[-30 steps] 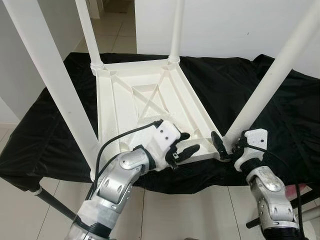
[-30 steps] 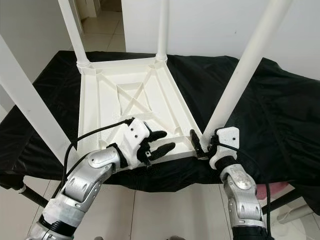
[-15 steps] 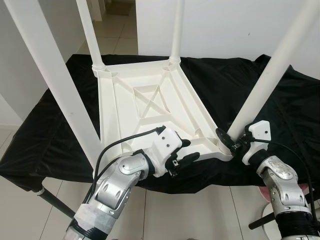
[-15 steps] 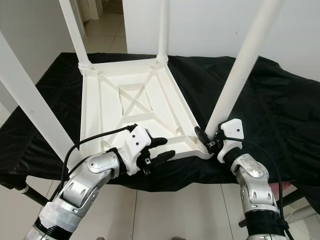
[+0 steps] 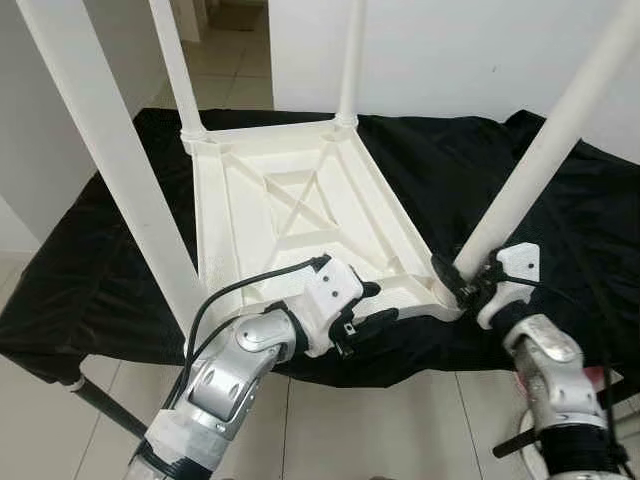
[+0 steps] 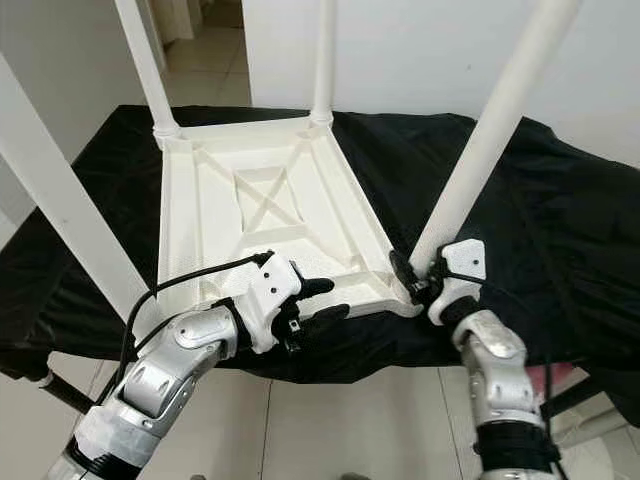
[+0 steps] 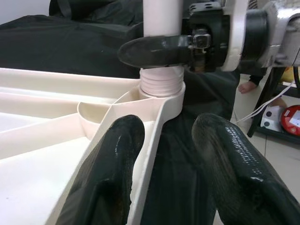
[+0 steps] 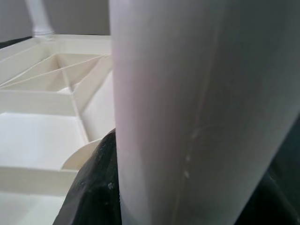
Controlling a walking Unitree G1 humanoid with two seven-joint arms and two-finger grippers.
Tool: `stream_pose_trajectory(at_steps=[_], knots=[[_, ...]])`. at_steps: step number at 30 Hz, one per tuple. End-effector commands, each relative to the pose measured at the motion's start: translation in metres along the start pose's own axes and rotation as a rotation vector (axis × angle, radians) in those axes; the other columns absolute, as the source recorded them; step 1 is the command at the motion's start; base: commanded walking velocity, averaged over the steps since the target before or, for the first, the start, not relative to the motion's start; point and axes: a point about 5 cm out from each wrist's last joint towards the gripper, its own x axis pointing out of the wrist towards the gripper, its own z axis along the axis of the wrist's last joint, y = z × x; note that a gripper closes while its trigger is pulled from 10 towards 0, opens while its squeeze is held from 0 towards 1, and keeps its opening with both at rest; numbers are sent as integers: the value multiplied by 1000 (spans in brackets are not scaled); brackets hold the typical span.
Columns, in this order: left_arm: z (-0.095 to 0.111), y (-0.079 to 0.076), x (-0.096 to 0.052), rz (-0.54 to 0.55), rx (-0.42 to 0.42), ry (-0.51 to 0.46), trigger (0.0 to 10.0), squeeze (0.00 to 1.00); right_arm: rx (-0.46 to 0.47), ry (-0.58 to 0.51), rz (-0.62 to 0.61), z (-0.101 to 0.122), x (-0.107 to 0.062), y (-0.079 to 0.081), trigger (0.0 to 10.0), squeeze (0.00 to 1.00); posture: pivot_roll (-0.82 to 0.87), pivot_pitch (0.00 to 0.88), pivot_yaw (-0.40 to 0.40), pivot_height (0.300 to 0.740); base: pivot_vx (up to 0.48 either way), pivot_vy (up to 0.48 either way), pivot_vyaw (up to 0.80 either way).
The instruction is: Building children table
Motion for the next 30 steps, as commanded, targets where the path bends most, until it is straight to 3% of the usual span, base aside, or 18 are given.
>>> stream_pose_trajectory(at_steps=[1,2,4,5,7,9,14,15,20,26,27,30], knots=[[2,-2,0,-45,4,-1,10000,0,27,78,-98,-16,-4,2,10000,0,-89,0,-15,740,0,0,0],[2,0,1,-38,3,-3,10000,0,53,89,-160,-20,-5,4,10000,0,-90,0,-16,740,0,0,0],[2,0,1,-38,3,-3,10000,0,53,89,-160,-20,-5,4,10000,0,-90,0,-16,740,0,0,0],[3,2,1,-25,-1,-8,10000,0,136,123,-326,-28,-9,12,10000,0,-92,0,-16,740,0,0,0],[3,2,1,-25,-1,-8,10000,0,136,123,-326,-28,-9,12,10000,0,-92,0,-16,740,0,0,0],[3,1,2,-24,-8,-10,10000,0,221,137,-431,-31,-11,27,10000,0,-98,0,-13,740,0,0,0],[3,-1,2,-31,-10,-9,10000,0,275,140,-540,-31,-11,39,10000,0,-102,0,-14,740,0,0,0],[3,-1,3,-32,-10,-10,10000,0,296,148,-615,-32,-12,43,10000,0,-105,0,-13,740,0,0,0],[4,0,4,-34,-11,-13,10000,0,312,165,-642,-32,-10,57,10000,0,-105,0,-14,740,0,0,0],[4,0,5,-33,-14,-13,10000,0,286,171,-643,-28,-10,58,10000,0,-99,0,-16,740,0,0,0],[5,1,4,-30,-13,-13,10000,0,292,154,-621,-25,-9,58,10000,1000,-96,0,-16,740,0,0,0],[5,1,3,-28,-13,-13,10000,0,295,135,-595,-22,-8,60,10000,1000,-96,0,-15,740,0,0,0]])
